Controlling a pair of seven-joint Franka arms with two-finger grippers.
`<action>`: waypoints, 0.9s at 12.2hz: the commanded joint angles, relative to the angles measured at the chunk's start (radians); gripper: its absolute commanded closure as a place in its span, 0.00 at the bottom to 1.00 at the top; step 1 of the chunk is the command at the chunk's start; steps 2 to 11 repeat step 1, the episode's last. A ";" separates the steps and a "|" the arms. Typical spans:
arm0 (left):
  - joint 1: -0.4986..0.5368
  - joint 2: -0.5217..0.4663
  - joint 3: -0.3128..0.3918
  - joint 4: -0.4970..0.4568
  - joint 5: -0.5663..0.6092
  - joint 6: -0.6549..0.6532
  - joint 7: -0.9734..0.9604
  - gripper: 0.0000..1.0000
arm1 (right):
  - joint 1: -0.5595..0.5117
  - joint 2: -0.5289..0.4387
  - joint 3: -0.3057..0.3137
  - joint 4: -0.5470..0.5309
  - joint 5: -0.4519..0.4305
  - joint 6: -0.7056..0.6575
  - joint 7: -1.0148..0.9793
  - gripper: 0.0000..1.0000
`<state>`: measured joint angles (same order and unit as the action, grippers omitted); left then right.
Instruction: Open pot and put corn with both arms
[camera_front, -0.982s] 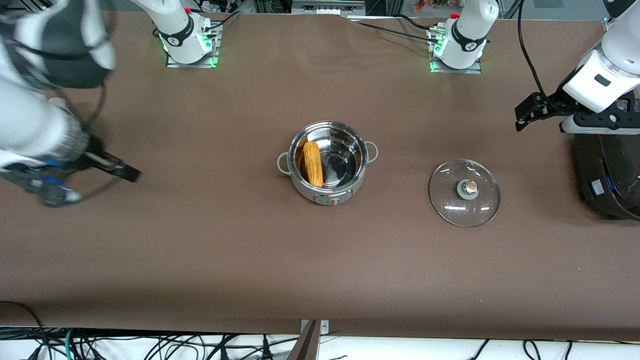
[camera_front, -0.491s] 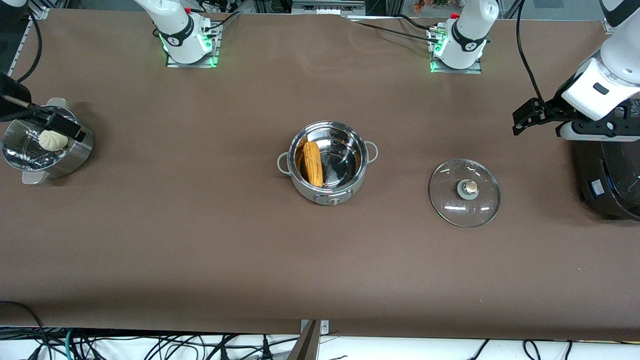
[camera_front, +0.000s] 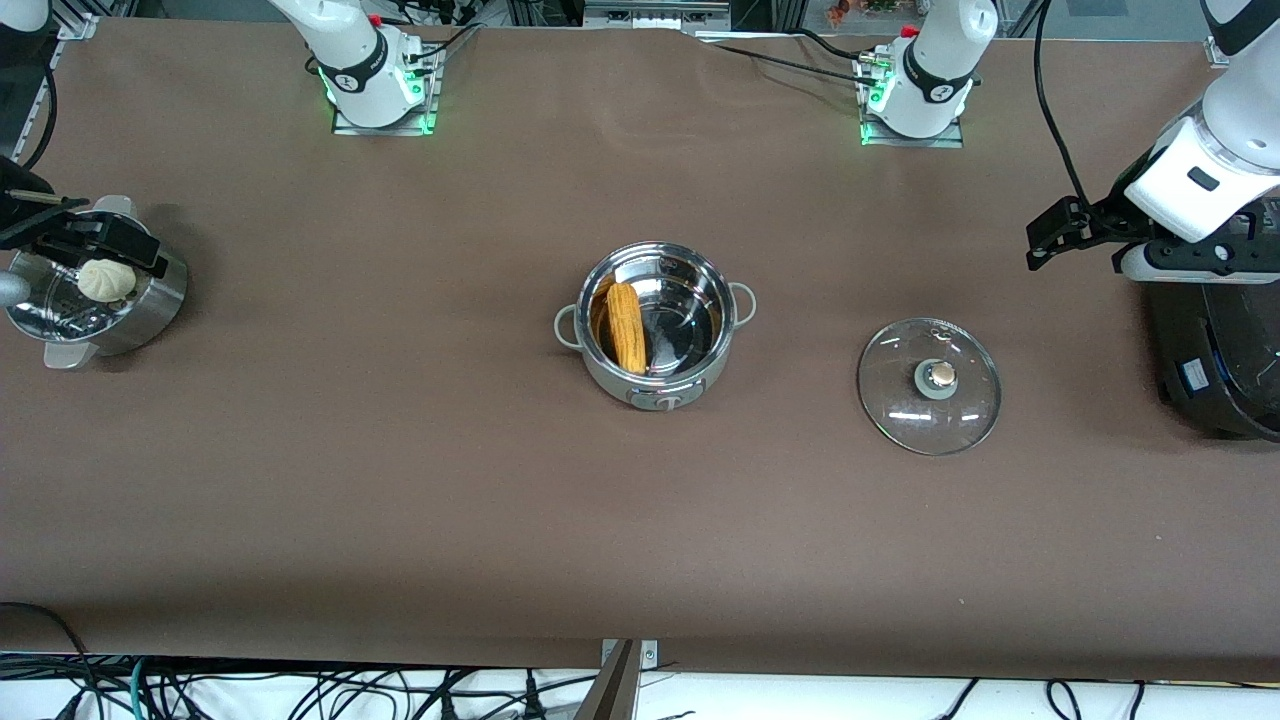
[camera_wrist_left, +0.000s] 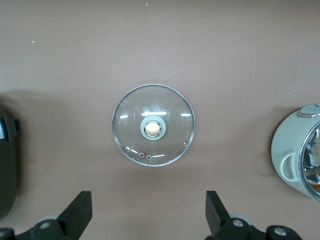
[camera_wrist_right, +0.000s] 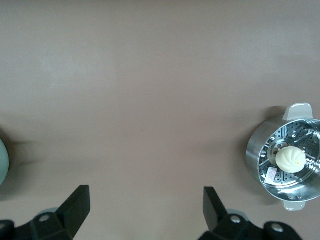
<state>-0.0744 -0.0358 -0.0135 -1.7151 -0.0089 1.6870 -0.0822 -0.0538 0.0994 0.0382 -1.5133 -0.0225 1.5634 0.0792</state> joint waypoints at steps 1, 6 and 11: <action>0.005 0.014 0.000 0.037 -0.009 -0.029 0.022 0.00 | -0.020 0.013 0.019 0.033 -0.014 -0.017 -0.021 0.00; 0.005 0.014 0.000 0.037 -0.009 -0.029 0.022 0.00 | -0.020 0.013 0.019 0.033 -0.014 -0.017 -0.021 0.00; 0.005 0.014 0.000 0.037 -0.009 -0.029 0.022 0.00 | -0.020 0.013 0.019 0.033 -0.014 -0.017 -0.021 0.00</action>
